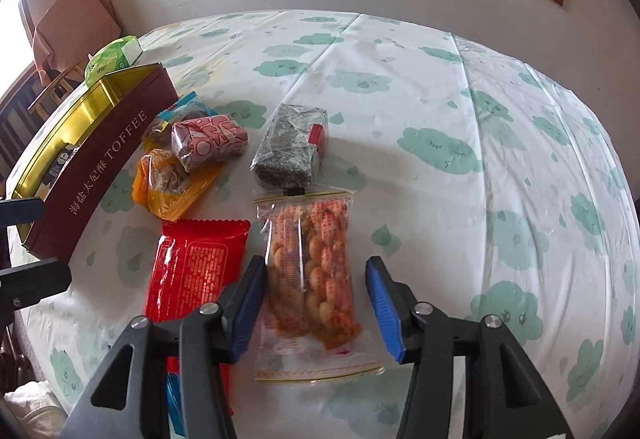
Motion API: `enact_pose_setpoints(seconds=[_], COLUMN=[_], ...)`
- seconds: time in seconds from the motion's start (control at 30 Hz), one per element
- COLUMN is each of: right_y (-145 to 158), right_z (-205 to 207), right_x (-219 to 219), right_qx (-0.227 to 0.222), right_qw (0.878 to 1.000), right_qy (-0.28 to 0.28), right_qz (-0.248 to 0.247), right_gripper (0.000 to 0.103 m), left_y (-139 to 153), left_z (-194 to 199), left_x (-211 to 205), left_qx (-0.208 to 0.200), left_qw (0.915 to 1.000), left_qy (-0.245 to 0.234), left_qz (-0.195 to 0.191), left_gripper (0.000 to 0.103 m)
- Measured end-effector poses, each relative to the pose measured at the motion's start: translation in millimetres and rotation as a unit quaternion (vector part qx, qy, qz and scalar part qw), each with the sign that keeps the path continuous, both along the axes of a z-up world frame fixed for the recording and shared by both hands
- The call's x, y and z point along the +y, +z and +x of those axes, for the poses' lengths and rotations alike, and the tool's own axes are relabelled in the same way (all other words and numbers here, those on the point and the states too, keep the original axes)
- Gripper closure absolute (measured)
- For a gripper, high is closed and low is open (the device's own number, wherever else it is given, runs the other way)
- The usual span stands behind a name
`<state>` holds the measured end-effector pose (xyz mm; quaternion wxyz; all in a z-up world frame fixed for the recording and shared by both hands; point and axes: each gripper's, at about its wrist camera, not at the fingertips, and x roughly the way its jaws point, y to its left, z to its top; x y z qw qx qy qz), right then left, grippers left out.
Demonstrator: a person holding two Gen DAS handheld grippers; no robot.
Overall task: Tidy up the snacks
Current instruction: 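Grasp the red wrapped snack with left while right grasps the peanut bag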
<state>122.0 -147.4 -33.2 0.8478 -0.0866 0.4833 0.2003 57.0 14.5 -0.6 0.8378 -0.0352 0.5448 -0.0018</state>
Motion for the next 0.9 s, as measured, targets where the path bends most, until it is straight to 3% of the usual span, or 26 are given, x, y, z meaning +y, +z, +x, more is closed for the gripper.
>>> enact_pose_setpoints(seconds=[0.27,0.63,0.8,0.9], right_y=[-1,-3,-4,-4], right_z=[2,-4,-4,-4], right_x=[-65,-72,-76,-77], right_qx=[-0.015,-0.041,-0.037,-0.037], right_qw=[0.994,0.992,0.991,0.991], right_qy=[-0.093,-0.099,-0.100,-0.100], right_qz=[0.047,0.063,0.081,0.083], right_gripper=[0.063,0.063,0.063,0.063], left_y=[-11,-42,-47,-45], left_z=[23,53,54,51], left_x=[-30,-56,-61,-65], left_qx=[0.035,0.111,0.109,0.095], left_qw=[0.9990,0.9930,0.9934,0.9955], left_qy=[-0.006,0.021,0.024,0.007], left_qz=[-0.028,-0.037,-0.024,-0.001], left_gripper=[0.019,0.024,0.024,0.038])
